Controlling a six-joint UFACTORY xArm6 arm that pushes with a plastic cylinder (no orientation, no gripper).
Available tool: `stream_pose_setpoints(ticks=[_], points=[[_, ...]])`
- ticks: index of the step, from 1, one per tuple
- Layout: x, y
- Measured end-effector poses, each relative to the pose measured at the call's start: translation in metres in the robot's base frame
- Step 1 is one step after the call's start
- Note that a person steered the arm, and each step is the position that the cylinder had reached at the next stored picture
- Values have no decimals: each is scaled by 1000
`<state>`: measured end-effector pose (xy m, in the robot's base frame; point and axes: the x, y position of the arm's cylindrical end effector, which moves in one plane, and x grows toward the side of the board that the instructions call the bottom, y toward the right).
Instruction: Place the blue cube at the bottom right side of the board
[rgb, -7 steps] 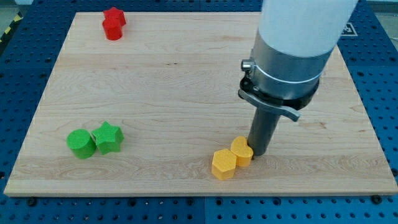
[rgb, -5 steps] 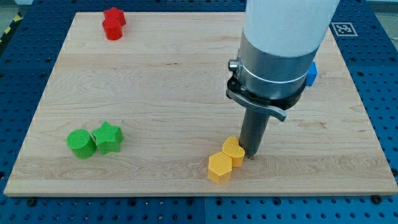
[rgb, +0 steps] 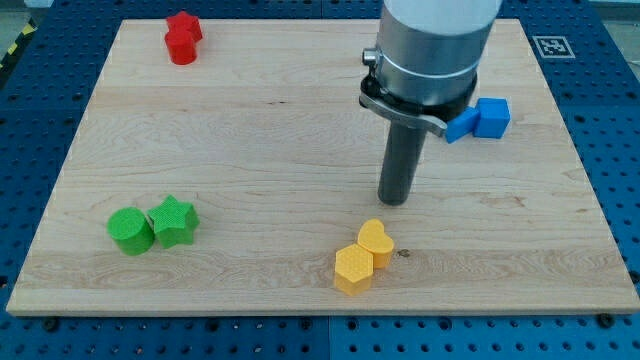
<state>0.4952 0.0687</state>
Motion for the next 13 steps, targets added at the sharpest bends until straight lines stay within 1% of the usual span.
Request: stream_pose_setpoints(ticks=[1, 2, 3, 4, 5, 9, 12, 13], points=[[-73, -7], [-156, -6], [-192, 60], [-168, 135], [-128, 151], [-99, 148], [-95, 145], [-96, 126]])
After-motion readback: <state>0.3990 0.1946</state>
